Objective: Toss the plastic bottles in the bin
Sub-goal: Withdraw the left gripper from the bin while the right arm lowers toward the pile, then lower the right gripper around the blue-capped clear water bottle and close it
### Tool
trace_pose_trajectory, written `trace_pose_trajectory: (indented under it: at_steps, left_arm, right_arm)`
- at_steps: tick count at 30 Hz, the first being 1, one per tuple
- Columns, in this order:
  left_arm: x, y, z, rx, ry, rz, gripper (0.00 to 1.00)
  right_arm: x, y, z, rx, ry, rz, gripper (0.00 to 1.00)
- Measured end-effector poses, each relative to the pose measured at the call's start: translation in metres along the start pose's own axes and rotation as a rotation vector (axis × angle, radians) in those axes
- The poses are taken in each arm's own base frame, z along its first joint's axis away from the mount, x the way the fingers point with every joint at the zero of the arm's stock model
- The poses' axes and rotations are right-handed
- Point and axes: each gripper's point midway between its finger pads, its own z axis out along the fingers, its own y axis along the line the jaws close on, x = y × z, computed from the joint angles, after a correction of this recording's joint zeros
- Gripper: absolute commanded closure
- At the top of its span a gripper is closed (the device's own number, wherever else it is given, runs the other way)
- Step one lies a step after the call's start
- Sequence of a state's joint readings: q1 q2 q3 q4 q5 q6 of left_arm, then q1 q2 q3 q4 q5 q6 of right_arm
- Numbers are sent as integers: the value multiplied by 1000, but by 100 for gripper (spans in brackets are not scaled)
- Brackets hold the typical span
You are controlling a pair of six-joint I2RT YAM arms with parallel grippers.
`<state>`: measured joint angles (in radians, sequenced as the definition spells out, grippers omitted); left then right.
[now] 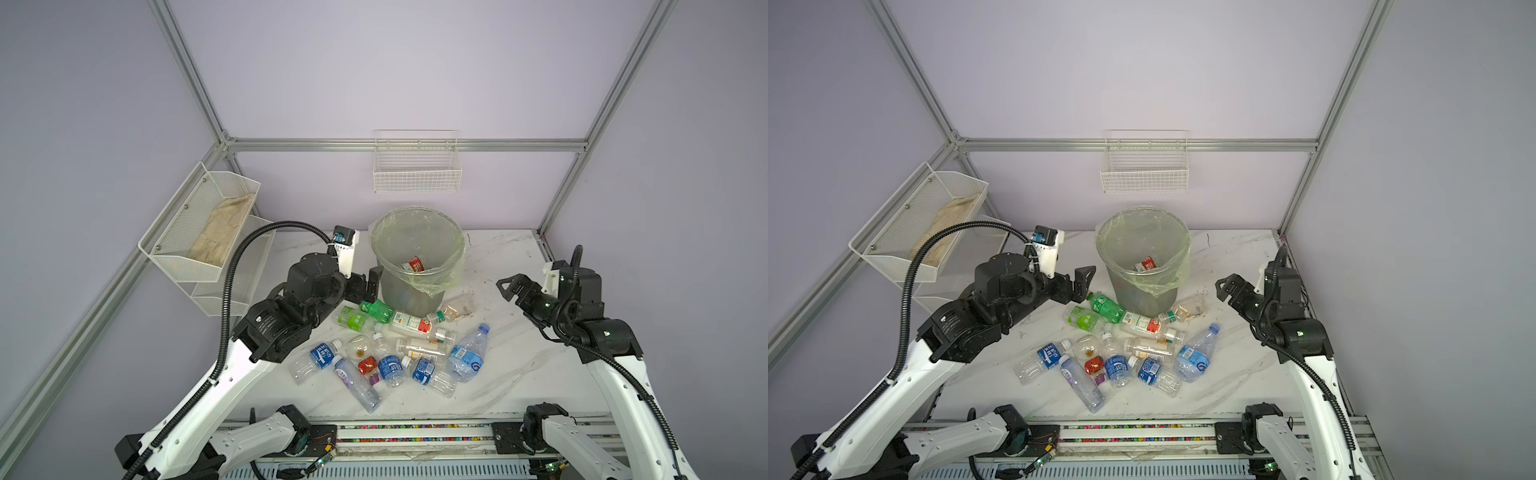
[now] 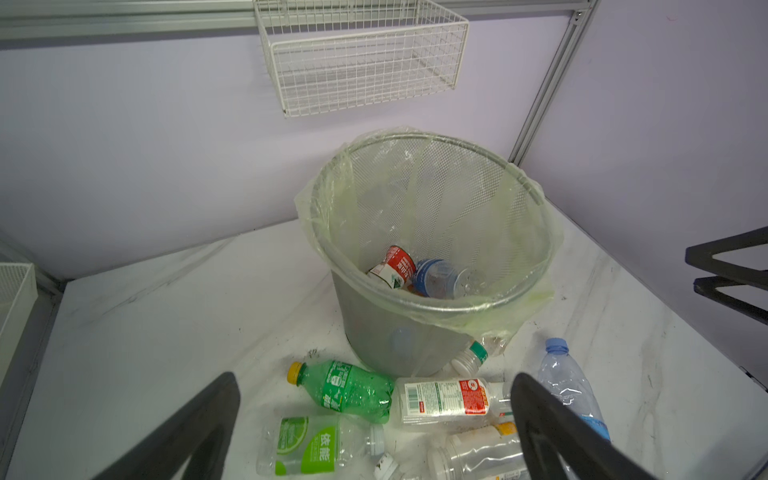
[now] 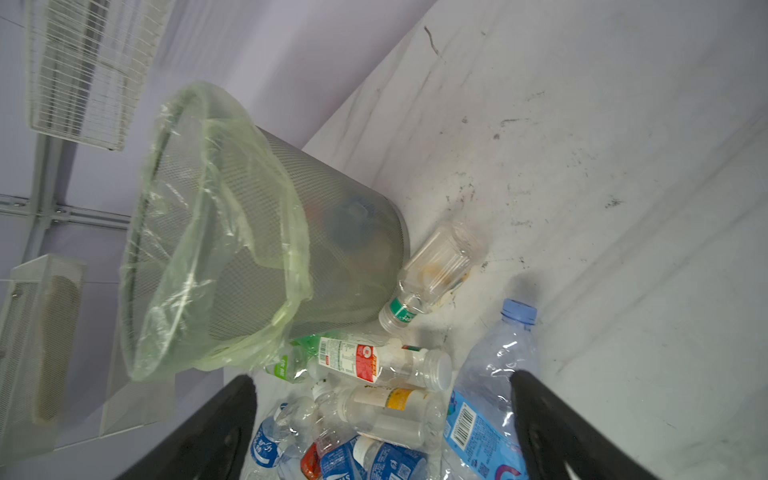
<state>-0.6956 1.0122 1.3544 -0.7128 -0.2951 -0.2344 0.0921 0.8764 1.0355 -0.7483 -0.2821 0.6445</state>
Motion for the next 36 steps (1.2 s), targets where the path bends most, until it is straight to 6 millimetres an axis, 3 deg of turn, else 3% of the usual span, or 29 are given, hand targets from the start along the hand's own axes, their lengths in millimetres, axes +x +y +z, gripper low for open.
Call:
trace_pose_trajectory:
  at_steps: [7, 19, 24, 29, 36]
  left_arm:
    - [54, 22, -13, -54, 46, -76, 0]
    - [126, 43, -26, -82, 78, -184, 0]
    - [138, 49, -38, -79, 46, -221, 0]
    - [143, 60, -54, -92, -4, -256, 0]
    - [152, 69, -65, -109, -22, -275, 0]
  right_arm:
    - [39, -48, 23, 104, 88, 29, 3]
    - [87, -98, 48, 175, 187, 55, 6]
    - [104, -109, 56, 179, 233, 62, 5]
    - [107, -108, 61, 152, 236, 51, 5]
    - [127, -116, 76, 150, 288, 50, 7]
